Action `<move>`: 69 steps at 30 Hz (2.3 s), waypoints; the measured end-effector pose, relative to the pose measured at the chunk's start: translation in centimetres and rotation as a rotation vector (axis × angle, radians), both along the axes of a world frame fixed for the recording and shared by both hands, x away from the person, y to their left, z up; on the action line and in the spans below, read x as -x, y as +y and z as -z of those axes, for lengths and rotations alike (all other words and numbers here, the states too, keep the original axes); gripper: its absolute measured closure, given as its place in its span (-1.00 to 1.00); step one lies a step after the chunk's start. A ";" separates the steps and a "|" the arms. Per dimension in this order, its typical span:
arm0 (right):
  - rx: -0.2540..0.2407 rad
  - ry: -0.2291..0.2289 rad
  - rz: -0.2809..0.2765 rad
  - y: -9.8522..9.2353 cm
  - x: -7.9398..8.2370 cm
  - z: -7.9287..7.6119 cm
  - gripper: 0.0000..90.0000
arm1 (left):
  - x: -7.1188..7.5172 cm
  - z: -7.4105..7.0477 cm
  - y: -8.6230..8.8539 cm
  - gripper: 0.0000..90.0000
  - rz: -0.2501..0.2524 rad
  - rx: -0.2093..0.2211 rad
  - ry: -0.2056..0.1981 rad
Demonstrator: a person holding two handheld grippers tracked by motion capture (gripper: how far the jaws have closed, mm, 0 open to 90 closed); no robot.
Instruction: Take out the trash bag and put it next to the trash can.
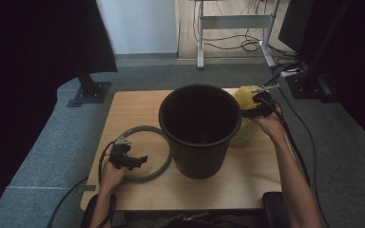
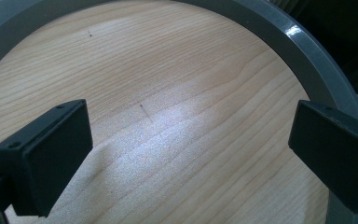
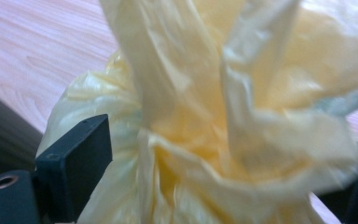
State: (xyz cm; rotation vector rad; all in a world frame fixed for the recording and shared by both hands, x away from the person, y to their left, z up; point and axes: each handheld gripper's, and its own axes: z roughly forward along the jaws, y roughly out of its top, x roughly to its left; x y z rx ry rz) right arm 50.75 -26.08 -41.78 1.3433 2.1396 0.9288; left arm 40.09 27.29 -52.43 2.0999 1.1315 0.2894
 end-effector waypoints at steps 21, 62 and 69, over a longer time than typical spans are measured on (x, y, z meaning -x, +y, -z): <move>0.007 -0.030 0.014 -3.4 6.4 -0.6 -1.00 | 0.1 0.0 0.4 -1.00 -0.010 -0.014 0.000; 0.008 0.081 0.046 -5.3 12.9 12.3 -1.00 | 0.0 0.3 0.5 -1.00 -0.030 -0.066 0.008; -0.003 0.068 0.057 -5.6 13.2 13.8 -1.00 | 0.0 0.3 0.4 -1.00 -0.028 -0.073 0.006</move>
